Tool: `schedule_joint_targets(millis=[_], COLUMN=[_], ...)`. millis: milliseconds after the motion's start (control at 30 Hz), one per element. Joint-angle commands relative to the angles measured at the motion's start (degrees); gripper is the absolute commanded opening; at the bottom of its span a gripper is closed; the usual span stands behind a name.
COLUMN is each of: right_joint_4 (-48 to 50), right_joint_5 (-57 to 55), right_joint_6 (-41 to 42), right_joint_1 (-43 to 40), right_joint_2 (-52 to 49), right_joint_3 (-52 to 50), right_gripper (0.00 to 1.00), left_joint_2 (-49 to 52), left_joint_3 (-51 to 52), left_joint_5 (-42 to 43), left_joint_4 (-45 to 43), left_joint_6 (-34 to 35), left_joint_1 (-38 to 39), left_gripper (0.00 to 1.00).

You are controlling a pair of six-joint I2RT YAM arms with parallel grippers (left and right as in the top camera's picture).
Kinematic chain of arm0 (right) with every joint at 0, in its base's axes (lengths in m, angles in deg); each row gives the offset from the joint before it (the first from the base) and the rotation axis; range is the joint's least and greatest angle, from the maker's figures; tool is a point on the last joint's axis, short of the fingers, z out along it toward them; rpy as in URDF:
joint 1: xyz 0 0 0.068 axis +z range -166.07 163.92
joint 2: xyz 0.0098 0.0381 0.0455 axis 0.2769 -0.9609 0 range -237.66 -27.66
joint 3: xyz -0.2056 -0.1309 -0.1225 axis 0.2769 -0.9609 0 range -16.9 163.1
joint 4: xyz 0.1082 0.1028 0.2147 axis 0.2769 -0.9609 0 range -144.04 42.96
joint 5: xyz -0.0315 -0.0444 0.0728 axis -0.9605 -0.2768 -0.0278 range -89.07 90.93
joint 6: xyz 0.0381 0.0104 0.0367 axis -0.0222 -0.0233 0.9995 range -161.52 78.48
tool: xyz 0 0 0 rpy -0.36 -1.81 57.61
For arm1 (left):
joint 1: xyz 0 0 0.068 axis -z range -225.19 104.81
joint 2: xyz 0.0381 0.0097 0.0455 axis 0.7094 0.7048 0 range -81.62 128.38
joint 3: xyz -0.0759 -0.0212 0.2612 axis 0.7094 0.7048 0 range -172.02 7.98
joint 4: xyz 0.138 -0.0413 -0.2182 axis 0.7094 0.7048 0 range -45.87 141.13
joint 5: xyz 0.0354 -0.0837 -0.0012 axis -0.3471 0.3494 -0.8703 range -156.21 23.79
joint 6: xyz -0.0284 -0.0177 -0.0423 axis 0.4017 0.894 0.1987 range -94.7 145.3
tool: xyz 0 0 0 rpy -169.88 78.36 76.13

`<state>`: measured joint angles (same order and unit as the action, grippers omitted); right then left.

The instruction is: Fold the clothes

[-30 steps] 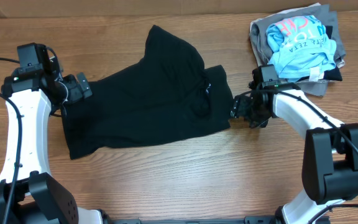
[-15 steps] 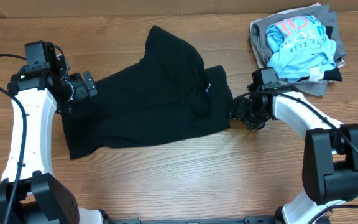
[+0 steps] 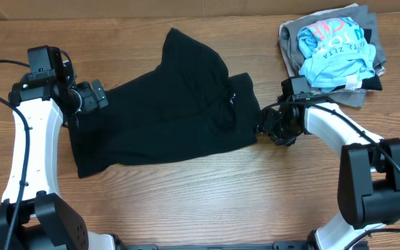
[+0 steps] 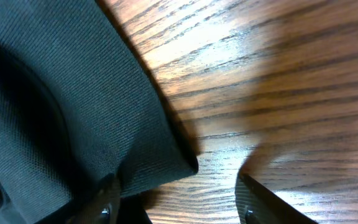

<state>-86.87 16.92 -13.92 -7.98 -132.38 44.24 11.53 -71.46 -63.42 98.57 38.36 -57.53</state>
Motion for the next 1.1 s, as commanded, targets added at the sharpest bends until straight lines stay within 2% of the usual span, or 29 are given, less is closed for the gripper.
schedule_joint_targets(millis=[0, 200, 467, 733, 1067], right_joint_4=[1.18, 3.8, 3.52, -2.27, -13.6], right_joint_5=[-2.69, -3.5, -6.56, -7.19, -16.48], right_joint_6=[2.16, 3.39, 5.4, 5.77, 15.56], right_joint_1=[1.22, 2.49, 3.48, 1.49, 1.16], right_joint_2=[0.61, 0.57, 0.57, 0.59, 0.59], right_joint_3=[-1.2, -1.2, -1.2, -1.2, -1.2], right_gripper=[0.59, 0.4, 0.04, 0.04, 0.04], left_joint_2=[0.24, 0.24, 0.24, 0.24, 0.24], left_joint_3=[-0.96, -0.96, -0.96, -0.96, -0.96], left_joint_5=[-0.63, -2.69, -3.76, -3.74, -3.32], left_joint_4=[-0.5, -0.48, -0.48, -0.52, -0.5], left_joint_6=[-1.31, -1.36, -1.33, -1.31, -1.31], left_joint_1=[0.48, 0.48, 0.48, 0.48, 0.48], left_gripper=[1.0, 1.0, 1.0, 1.0, 1.0])
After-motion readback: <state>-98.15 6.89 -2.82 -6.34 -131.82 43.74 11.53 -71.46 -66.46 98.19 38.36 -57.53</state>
